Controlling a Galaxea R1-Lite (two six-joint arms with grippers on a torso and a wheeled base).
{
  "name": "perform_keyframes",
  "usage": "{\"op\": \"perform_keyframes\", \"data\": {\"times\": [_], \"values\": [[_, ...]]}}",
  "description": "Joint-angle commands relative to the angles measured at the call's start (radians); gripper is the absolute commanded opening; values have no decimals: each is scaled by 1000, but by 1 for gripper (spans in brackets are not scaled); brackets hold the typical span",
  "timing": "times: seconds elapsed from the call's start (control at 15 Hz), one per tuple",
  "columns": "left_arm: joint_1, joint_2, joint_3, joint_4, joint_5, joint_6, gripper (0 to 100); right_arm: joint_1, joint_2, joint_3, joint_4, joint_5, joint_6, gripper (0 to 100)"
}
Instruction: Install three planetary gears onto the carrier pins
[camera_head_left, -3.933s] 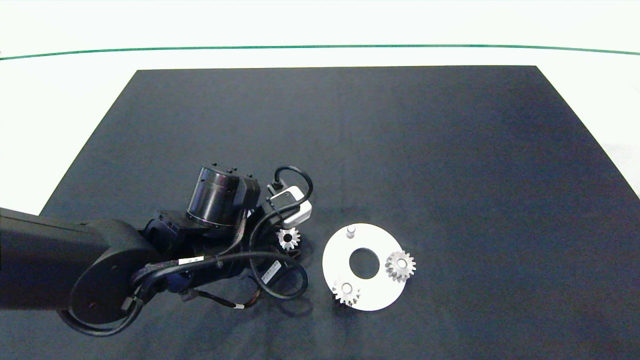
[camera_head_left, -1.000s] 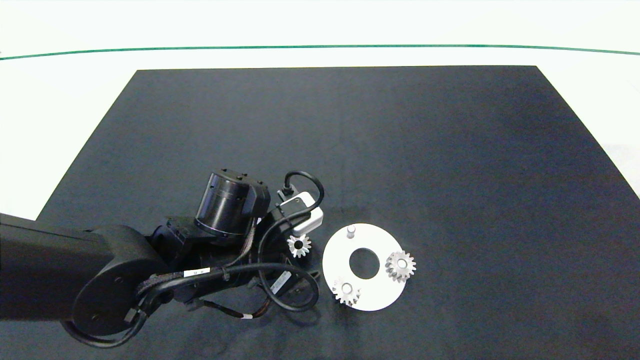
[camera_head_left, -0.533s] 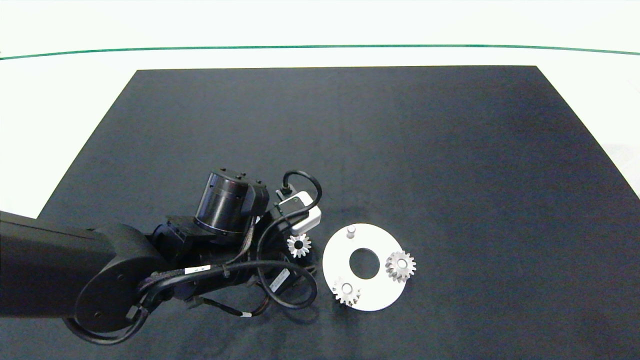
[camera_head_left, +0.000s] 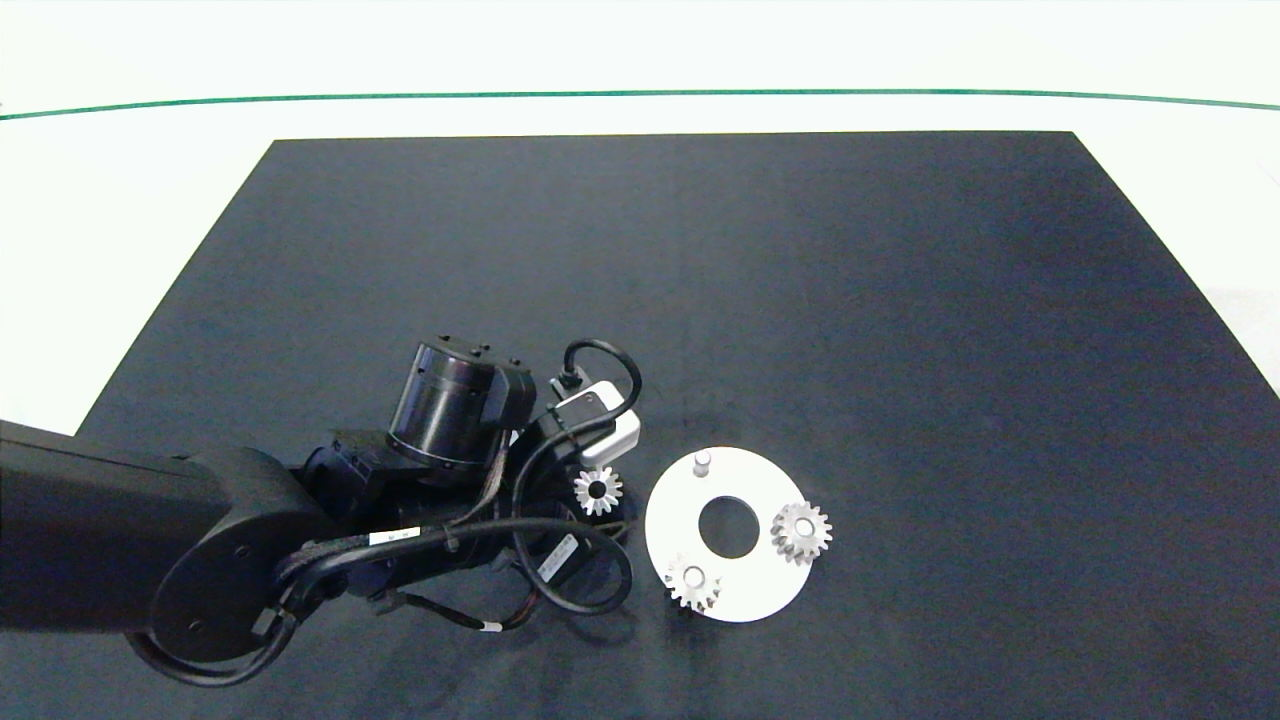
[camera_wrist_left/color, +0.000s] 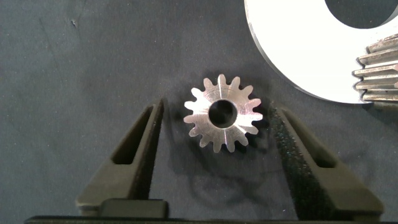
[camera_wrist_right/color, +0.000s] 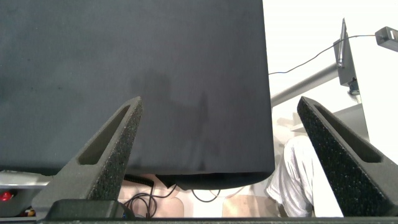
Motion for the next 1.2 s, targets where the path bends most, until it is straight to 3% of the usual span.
{"op": "perform_keyframes", "data": {"times": [0.07,1.2], "values": [[0,0,2,-2,1,4,60,-1,0,0,4,-3,-2,100],[0,0,2,-2,-6,4,27,1,-2,1,5,-3,-2,100]]}}
